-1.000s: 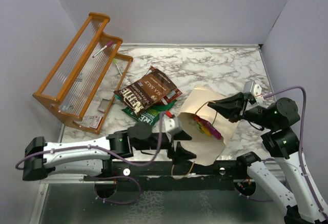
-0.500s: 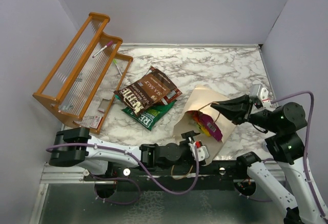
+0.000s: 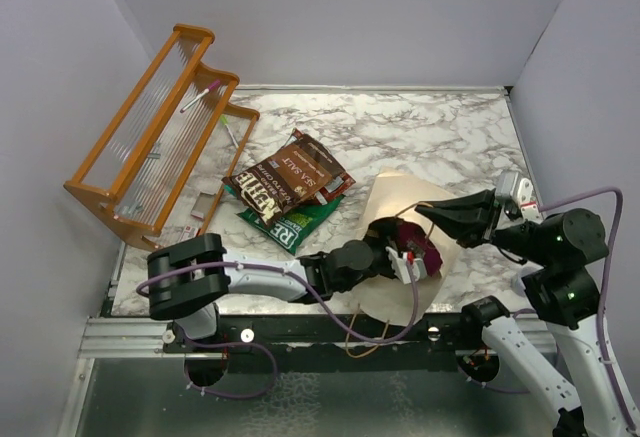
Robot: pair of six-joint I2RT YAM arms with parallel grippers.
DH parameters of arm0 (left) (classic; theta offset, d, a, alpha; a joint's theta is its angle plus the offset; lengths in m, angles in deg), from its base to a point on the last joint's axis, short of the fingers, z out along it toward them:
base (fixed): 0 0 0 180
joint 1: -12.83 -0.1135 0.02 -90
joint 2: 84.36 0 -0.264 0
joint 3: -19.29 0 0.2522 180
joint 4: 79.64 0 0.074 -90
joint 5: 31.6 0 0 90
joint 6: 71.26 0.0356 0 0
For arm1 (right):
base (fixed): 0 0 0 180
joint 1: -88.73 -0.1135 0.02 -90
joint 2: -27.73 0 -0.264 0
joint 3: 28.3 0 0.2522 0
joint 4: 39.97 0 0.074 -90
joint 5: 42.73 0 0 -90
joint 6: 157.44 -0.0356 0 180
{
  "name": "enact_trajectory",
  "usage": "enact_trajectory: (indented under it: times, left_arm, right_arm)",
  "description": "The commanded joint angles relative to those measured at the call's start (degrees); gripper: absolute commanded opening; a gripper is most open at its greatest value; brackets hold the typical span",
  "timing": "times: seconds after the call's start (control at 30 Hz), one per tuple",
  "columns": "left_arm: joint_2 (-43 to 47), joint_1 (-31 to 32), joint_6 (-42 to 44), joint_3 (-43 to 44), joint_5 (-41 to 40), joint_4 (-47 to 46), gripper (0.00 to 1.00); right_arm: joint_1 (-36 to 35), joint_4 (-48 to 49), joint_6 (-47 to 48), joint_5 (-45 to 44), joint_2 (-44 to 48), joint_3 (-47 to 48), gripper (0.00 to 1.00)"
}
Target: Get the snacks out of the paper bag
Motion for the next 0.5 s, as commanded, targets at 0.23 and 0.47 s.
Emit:
enact_trajectory:
  times: [0.23, 0.47]
  left_arm:
    - [-6.9, 0.2, 10.0, 7.1, 13.5, 4.9, 0.77]
    - [-12.6, -0.6, 18.3, 10.7, 13.1, 7.4, 0.78]
  right_arm:
    - [0.0, -0.5, 0.5, -1.1, 0.9, 3.2, 0.02]
    - [0.0, -1.2, 1.3, -2.1, 1.5, 4.4, 0.02]
